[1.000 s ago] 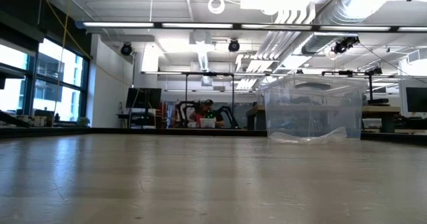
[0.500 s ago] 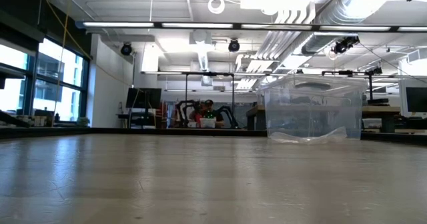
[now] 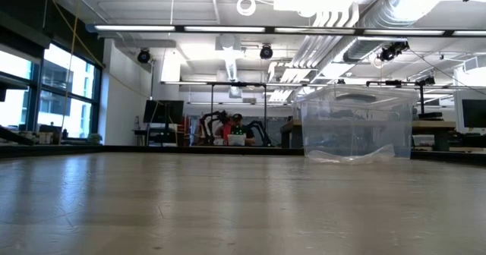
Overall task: Roll bandage
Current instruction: Roll the green bandage
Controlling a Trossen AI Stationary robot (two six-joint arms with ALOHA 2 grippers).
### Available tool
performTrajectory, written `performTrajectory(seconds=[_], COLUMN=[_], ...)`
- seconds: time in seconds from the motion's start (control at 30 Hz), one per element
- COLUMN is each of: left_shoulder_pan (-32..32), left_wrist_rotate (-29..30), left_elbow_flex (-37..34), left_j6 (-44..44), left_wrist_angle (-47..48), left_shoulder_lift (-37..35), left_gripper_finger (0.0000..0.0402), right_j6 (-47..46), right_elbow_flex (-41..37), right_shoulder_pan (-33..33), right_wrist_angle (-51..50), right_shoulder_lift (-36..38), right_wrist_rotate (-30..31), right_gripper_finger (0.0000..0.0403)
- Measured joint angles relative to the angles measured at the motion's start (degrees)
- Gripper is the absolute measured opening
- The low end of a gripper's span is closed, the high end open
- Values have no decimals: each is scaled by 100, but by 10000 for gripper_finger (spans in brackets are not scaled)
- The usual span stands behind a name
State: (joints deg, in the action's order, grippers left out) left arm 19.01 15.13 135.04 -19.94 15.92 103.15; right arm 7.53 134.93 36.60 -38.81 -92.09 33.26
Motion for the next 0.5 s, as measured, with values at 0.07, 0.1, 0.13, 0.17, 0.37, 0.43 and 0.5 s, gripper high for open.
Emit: performTrajectory(seconds=[0.07, 0.1, 0.13, 0.17, 0.37, 0.43, 0.5], left_shoulder_pan=[6, 6, 6, 6, 17, 17, 17], left_wrist_rotate=[-76, -80, -87, -90, -60, -24, 29], left_elbow_flex=[0, 0, 0, 0, -2, -4, -10], left_j6=[7, 13, 55, 86, 83, 70, 62], left_wrist_angle=[-4, -4, 1, 4, 42, 74, 101], left_shoulder_lift=[0, 0, 2, 1, -78, -111, -151], left_gripper_finger=[10, 9, 9, 9, 9, 9, 9], right_j6=[0, 2, 1, 1, 2, 27, 45], right_elbow_flex=[0, 2, 1, 0, 0, 0, 0], right_shoulder_pan=[0, 0, 0, 0, 28, 38, 104], right_wrist_angle=[-27, -39, -60, -86, -167, -207, -262], right_shoulder_lift=[6, 5, 4, 4, -4, 13, 22], right_wrist_rotate=[89, 129, 141, 141, 172, 245, 425], right_gripper_finger=[3, 5, 10, 17, 107, 139, 164])
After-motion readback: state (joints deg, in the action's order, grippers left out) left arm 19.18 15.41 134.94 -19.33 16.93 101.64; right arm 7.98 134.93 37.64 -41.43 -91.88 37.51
